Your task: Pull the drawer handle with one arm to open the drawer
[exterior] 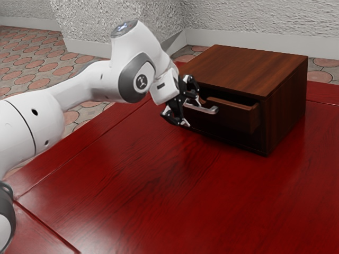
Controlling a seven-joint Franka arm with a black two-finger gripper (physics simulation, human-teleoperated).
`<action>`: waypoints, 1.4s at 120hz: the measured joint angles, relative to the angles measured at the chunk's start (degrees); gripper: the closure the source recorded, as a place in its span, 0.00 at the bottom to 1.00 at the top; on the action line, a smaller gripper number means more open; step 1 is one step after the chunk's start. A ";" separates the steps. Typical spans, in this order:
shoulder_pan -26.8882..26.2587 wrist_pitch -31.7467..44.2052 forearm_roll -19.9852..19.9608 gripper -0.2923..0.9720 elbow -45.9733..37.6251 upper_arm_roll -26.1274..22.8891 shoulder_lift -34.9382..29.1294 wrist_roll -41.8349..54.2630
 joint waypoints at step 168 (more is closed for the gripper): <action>1.42 6.37 -0.49 0.66 -28.09 0.23 -21.94 -1.74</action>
